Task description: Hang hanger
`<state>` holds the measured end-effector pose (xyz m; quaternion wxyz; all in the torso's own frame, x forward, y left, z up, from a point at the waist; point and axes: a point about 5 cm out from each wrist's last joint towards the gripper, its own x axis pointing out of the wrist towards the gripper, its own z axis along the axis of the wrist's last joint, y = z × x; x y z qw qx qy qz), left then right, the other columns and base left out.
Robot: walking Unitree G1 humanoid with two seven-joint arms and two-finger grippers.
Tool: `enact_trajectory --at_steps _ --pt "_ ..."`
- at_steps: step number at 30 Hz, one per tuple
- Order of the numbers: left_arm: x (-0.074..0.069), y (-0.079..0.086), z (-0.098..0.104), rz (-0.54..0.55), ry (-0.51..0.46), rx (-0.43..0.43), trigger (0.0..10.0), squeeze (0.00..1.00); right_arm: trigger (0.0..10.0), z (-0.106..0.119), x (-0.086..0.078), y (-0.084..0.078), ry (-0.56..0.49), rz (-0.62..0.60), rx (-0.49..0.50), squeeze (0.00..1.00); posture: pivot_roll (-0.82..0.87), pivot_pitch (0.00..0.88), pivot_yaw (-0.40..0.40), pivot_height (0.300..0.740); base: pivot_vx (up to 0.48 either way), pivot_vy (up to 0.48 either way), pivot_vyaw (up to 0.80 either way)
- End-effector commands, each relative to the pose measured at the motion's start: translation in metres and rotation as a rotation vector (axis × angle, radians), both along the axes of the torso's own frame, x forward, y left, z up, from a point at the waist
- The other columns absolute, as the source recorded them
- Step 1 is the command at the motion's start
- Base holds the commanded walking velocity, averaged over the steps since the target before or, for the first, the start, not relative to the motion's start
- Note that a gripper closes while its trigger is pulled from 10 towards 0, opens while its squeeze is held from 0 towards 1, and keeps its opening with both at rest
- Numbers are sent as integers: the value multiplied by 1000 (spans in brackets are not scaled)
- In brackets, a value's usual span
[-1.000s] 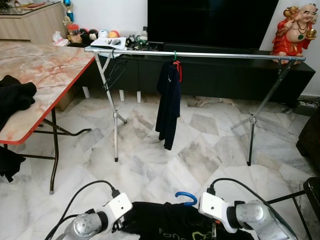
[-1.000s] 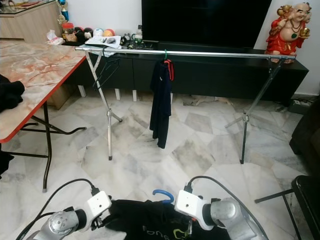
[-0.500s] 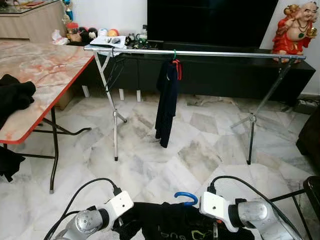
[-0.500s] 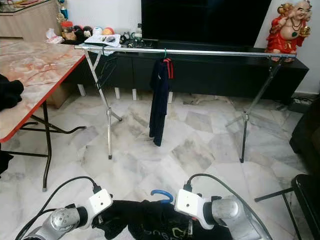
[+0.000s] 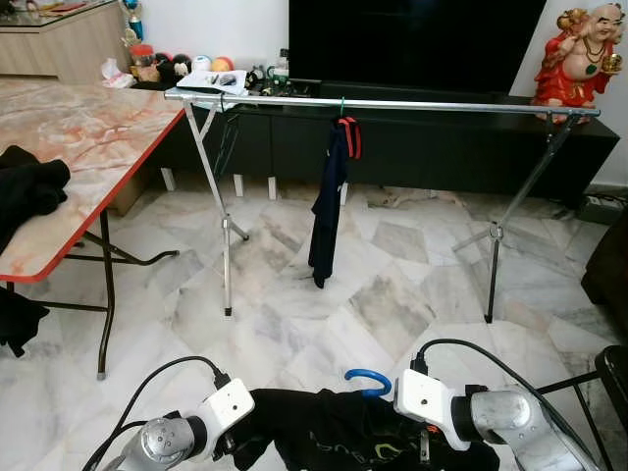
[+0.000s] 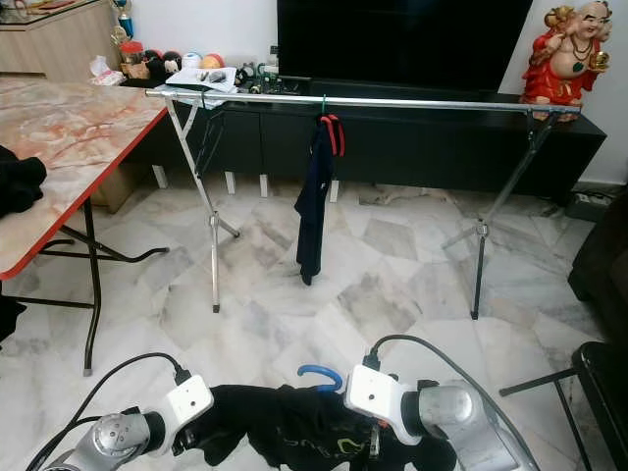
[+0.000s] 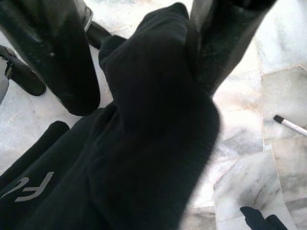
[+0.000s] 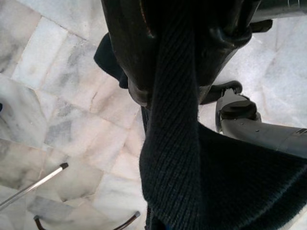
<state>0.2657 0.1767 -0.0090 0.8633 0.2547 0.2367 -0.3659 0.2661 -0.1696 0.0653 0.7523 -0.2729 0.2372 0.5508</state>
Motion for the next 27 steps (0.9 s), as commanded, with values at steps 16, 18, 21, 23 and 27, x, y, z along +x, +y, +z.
enact_trajectory --at_steps 16,18,21,23,27 --pt "4 8 3 104 1 -60 0 0 10000 10 -2 2 -25 -11 61 0 26 49 -10 740 0 0 0" --pt "4 8 3 107 0 -62 0 0 10000 9 -3 1 -21 -13 59 0 26 53 -12 740 0 0 0" --pt "4 9 3 115 -1 -61 0 0 10000 9 -3 1 -19 -16 57 0 26 53 -12 740 0 0 0" --pt "4 11 3 120 -1 -60 0 0 10000 9 -3 0 -18 -20 55 0 28 62 -13 740 0 0 0" --pt "2 13 2 125 1 -57 0 0 10000 8 -2 0 -19 -24 48 0 29 59 -13 740 0 0 0"
